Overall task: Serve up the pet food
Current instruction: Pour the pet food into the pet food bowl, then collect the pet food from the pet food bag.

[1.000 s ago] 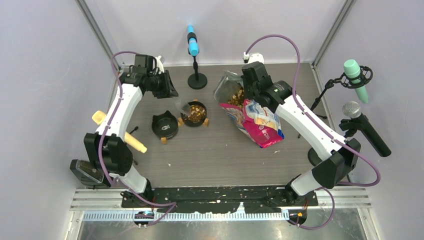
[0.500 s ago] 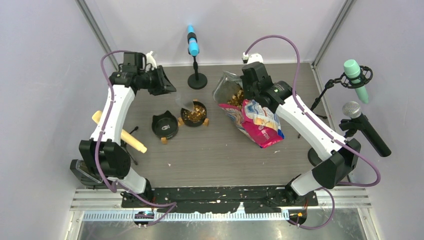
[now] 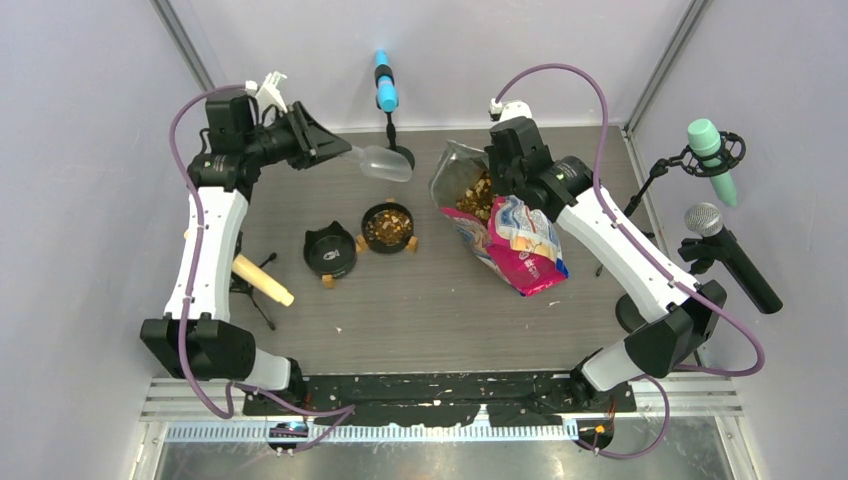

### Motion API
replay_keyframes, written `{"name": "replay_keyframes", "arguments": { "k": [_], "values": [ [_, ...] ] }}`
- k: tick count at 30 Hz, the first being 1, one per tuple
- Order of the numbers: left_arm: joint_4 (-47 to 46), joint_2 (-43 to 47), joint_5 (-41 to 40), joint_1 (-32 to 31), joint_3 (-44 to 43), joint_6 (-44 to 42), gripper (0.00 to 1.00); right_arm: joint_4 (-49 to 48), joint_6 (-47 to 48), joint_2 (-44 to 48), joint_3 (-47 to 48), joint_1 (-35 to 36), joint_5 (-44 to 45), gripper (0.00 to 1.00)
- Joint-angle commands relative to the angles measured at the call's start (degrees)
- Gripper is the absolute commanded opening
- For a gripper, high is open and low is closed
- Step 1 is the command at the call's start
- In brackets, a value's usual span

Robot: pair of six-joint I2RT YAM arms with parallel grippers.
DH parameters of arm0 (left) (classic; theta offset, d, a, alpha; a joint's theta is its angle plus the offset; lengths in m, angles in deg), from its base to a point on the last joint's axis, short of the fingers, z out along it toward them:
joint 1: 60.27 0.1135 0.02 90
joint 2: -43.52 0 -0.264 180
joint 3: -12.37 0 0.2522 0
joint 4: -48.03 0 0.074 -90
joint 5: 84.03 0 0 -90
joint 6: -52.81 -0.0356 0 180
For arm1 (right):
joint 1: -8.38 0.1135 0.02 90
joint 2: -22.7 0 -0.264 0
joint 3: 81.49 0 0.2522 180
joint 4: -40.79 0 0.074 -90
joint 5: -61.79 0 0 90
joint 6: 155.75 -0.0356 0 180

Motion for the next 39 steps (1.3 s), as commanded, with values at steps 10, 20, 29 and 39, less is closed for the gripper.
{"name": "replay_keyframes", "arguments": {
  "k": [10,20,29,39],
  "values": [
    [-22.88,3.61,10.19,-4.84,0.75,14.98,0.00,-1.92,-0.31,2.49,2.12,-0.10,-1.23,0.05],
    [-15.82,-0.64,3.33,-13.48,-0.50,6.40,0.00,-2.13,-0.55,2.63,1.76,-0.10,-0.86,0.05],
    [-6.76,-10.25,-11.19,-23.70,-8.43,-2.70,0.00,-2.53,-0.34,2.29,1.43,-0.10,-0.74,0.05],
    [-12.06,-15.76,-23.14,-31.19,-8.85,-1.11,0.00,-2.82,-0.52,3.00,-0.01,-0.21,0.36,0.05]
  ]
}}
